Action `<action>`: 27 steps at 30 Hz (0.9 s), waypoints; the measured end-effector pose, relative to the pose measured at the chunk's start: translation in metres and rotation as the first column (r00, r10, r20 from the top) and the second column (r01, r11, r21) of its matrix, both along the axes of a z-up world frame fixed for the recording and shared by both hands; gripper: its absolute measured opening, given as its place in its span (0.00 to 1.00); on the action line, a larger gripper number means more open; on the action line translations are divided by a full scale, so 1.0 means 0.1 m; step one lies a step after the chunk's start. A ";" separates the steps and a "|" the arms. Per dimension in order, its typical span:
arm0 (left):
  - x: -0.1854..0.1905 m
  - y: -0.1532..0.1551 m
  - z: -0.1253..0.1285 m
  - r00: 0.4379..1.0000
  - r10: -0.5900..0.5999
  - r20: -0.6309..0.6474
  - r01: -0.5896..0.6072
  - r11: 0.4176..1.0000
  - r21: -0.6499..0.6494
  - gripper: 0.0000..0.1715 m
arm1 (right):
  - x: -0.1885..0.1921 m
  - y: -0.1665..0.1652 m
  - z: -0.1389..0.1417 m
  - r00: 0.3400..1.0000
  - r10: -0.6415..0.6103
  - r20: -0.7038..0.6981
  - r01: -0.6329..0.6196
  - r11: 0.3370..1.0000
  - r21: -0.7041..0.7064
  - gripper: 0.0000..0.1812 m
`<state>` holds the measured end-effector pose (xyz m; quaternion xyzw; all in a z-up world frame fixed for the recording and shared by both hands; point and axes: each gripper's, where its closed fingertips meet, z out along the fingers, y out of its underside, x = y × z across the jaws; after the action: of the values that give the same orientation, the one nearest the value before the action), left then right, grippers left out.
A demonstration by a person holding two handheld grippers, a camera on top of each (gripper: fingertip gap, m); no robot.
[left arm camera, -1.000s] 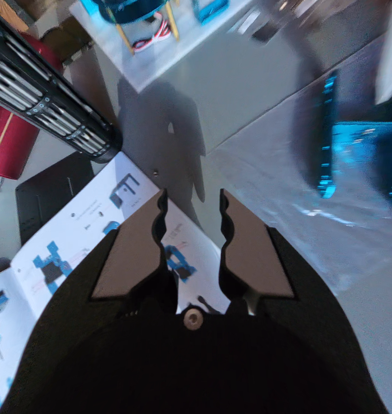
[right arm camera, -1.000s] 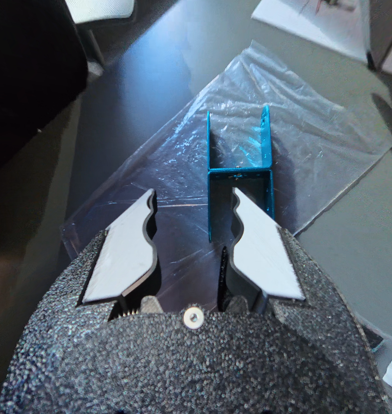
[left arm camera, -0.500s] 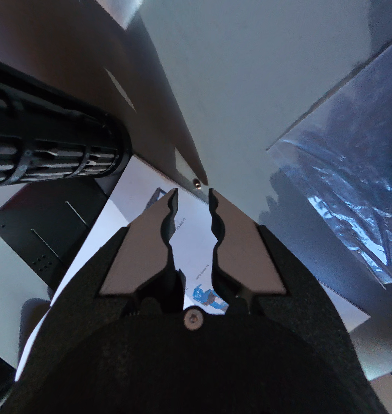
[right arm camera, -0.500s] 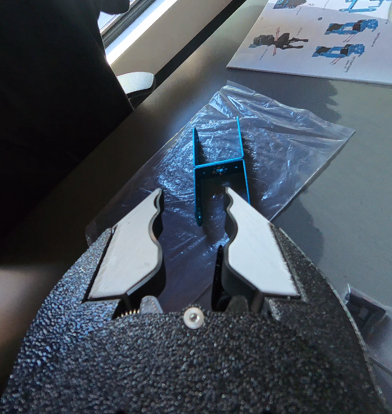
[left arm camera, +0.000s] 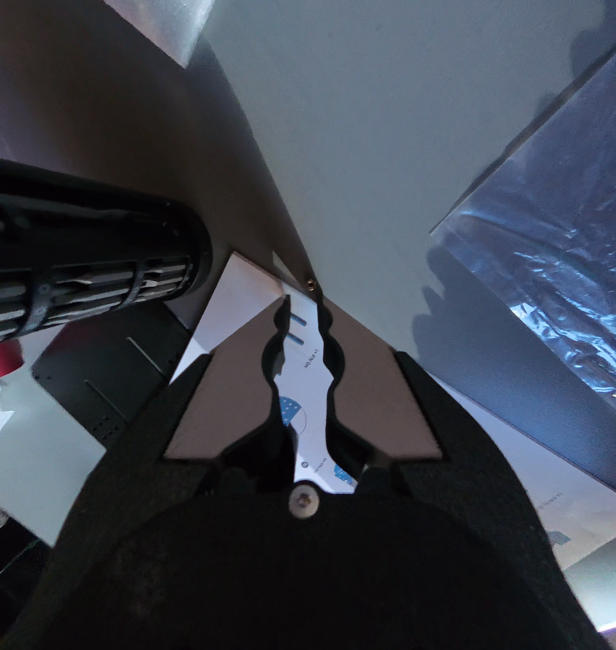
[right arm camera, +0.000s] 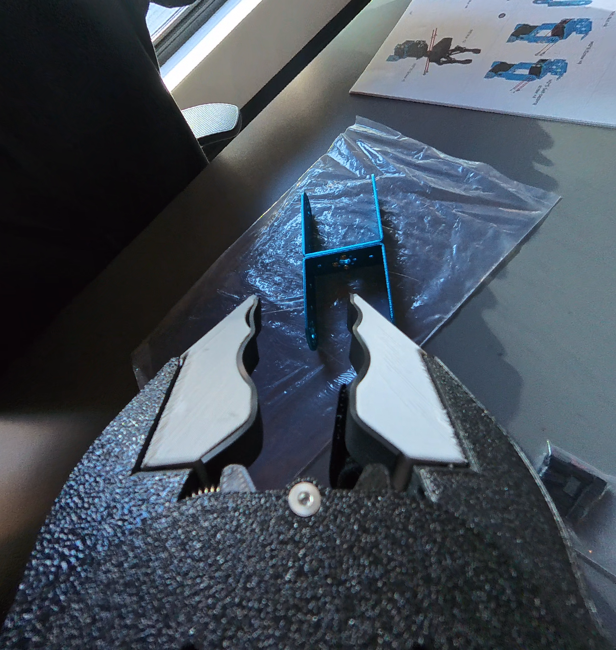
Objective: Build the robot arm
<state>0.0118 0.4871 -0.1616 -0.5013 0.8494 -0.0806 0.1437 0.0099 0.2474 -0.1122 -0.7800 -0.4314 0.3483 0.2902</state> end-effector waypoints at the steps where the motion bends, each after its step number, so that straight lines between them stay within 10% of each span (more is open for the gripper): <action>1: 0.00 0.02 0.01 1.000 0.003 -0.002 -0.003 1.000 0.018 0.11 | 0.00 0.00 0.00 1.000 0.001 0.002 -0.001 1.000 0.001 0.27; 19: 0.02 -0.13 -0.02 0.992 -0.076 -0.101 0.065 0.993 -0.101 0.03 | -0.01 -0.07 -0.07 0.999 0.028 0.025 -0.027 0.999 -0.040 0.25; 27: -0.14 -0.51 0.13 0.985 -0.127 0.119 0.152 0.961 -0.233 0.01 | 0.03 -0.05 -0.02 1.000 0.012 0.020 -0.012 1.000 -0.017 0.24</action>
<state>-0.0020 0.4365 -0.1481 -0.4489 0.8581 -0.2188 0.1193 0.0125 0.2429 -0.1140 -0.7833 -0.4361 0.3455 0.2773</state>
